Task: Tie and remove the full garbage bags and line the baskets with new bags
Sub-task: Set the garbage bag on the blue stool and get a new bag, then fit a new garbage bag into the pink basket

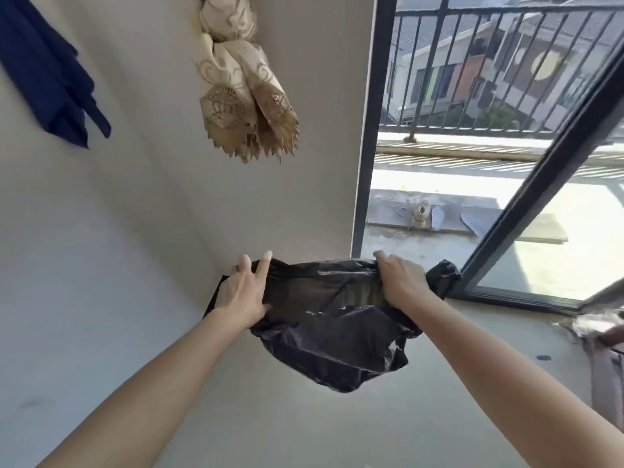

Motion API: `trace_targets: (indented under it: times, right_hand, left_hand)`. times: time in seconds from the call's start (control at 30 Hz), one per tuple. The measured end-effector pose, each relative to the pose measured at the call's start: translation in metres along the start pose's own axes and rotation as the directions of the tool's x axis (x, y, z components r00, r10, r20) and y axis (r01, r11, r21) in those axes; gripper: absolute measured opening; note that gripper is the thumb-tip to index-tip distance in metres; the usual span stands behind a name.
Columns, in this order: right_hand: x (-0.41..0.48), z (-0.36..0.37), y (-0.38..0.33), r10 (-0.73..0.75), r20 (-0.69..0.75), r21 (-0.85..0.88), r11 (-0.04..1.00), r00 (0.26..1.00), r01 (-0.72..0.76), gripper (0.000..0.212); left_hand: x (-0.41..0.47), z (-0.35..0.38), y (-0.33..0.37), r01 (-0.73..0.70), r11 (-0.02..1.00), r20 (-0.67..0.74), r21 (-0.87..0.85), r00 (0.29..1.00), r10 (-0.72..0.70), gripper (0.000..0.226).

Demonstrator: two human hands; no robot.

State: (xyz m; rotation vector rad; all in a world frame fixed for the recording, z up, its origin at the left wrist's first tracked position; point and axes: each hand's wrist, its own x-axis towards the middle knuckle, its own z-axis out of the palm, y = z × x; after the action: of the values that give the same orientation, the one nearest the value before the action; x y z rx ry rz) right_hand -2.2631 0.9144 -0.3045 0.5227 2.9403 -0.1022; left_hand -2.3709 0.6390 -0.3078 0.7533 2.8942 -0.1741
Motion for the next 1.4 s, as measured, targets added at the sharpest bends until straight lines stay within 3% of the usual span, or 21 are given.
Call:
trace_targets:
  times: [0.17, 0.33, 0.4, 0.5, 0.6, 0.73, 0.83, 1.07, 1.17, 1.27, 1.33, 1.4]
  right_hand:
    - [0.087, 0.021, -0.030, 0.098, -0.024, -0.031, 0.995, 0.995, -0.099, 0.024]
    - [0.140, 0.080, -0.044, 0.413, 0.112, -0.017, 0.910, 0.904, -0.414, 0.033]
    - [0.156, 0.109, -0.046, 0.472, 0.219, 0.047, 0.869, 0.854, -0.492, 0.041]
    - [0.174, 0.144, -0.048, 0.481, 0.231, 0.177, 0.834, 0.846, -0.523, 0.051]
    - [0.191, 0.181, -0.055, 0.482, 0.273, 0.354, 0.754, 0.832, -0.553, 0.046]
    - [0.223, 0.264, -0.059, 0.426, 0.367, 0.463, 0.687, 0.827, -0.560, 0.028]
    - [0.242, 0.337, -0.061, 0.350, 0.465, 0.481, 0.671, 0.813, -0.564, 0.019]
    - [0.283, 0.505, -0.061, 0.224, 0.461, 0.448, 0.777, 0.859, -0.443, 0.047]
    - [0.301, 0.560, -0.060, 0.168, 0.442, 0.382, 0.854, 0.881, -0.355, 0.060]
    - [0.323, 0.604, -0.059, 0.123, 0.388, 0.367, 0.888, 0.913, -0.276, 0.077]
    - [0.339, 0.633, -0.057, 0.106, 0.322, 0.332, 0.918, 0.941, -0.217, 0.068]
    - [0.356, 0.660, -0.051, 0.088, 0.301, 0.256, 0.952, 0.950, -0.170, 0.042]
  left_hand:
    - [0.097, 0.032, -0.034, 0.023, 0.999, 0.058, -0.044, 0.998, -0.020, 0.060]
    - [0.184, 0.084, -0.048, -0.038, 0.983, 0.209, -0.178, 0.975, 0.075, 0.022]
    - [0.210, 0.113, -0.048, 0.033, 0.958, 0.252, -0.287, 0.967, 0.042, 0.022]
    - [0.234, 0.144, -0.042, 0.172, 0.855, 0.255, -0.490, 0.966, -0.048, 0.035]
    - [0.249, 0.179, -0.033, 0.221, 0.780, 0.253, -0.586, 0.964, -0.083, 0.022]
    - [0.263, 0.259, -0.020, 0.257, 0.683, 0.221, -0.684, 0.965, -0.143, 0.007]
    - [0.273, 0.329, -0.008, 0.328, 0.652, 0.284, -0.683, 0.942, -0.176, 0.018]
    - [0.311, 0.485, 0.009, 0.344, 0.564, 0.355, -0.751, 0.930, -0.095, 0.032]
    - [0.334, 0.538, 0.013, 0.266, 0.591, 0.328, -0.761, 0.945, -0.003, 0.019]
    - [0.365, 0.587, 0.027, 0.218, 0.596, 0.303, -0.773, 0.952, 0.045, 0.033]
    - [0.385, 0.618, 0.044, 0.261, 0.561, 0.360, -0.786, 0.930, 0.073, 0.050]
    - [0.405, 0.649, 0.061, 0.289, 0.556, 0.421, -0.779, 0.899, 0.122, 0.057]
